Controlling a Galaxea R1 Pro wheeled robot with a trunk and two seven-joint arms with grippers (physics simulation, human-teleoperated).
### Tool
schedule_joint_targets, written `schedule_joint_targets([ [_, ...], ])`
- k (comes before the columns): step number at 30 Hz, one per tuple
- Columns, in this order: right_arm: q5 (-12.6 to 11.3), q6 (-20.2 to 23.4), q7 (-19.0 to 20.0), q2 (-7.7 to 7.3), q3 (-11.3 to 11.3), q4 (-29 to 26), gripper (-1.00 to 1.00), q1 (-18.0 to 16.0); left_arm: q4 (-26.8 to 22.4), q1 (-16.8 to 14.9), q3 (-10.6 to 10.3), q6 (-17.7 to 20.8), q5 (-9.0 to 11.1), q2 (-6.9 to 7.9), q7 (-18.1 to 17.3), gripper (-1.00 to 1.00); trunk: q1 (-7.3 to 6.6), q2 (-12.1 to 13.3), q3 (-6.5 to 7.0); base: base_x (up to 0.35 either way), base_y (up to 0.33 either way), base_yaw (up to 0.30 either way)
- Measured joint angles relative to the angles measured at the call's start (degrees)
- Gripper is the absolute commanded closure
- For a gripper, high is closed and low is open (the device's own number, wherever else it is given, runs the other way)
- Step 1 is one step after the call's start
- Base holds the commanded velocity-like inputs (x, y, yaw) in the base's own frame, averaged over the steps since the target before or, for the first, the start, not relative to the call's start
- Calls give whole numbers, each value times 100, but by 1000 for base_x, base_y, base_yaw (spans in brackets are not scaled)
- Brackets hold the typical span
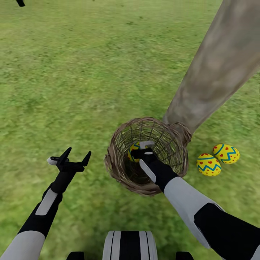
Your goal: Take the three Easter eggs out of the wicker basket on the lawn in the garden, then place them on the lawn next to a single tree (choose any tree) so that all three eggs are next to the same tree and none are left in the basket.
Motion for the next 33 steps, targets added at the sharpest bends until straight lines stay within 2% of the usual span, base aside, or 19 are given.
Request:
schedule_joint_targets([
  [13, -11, 14, -7, 0, -3, -39, 100, 48, 0, 0, 0, 0, -4, -6, 1, -100, -33, 17, 288, 0, 0, 0],
  [19, -60, 212, 4, 0, -33, -38, 100, 53, 0, 0, 0, 0, -5, -23, 9, -100, -49, 25, 421, 0, 0, 0],
  [23, -36, 824, 15, 0, -32, -59, 100, 56, 0, 0, 0, 0, -5, -25, 16, -100, -59, 31, 510, 0, 0, 0],
  [30, -40, 1288, 30, 0, -28, -54, 100, 62, 0, 0, 0, 0, -14, -25, 26, -100, -77, 40, 665, 0, 0, 0],
  [33, -45, 1332, 33, 0, -26, -54, 100, 62, 0, 0, 0, -2, -19, -25, 26, -100, -85, 44, 731, 0, 0, 0],
])
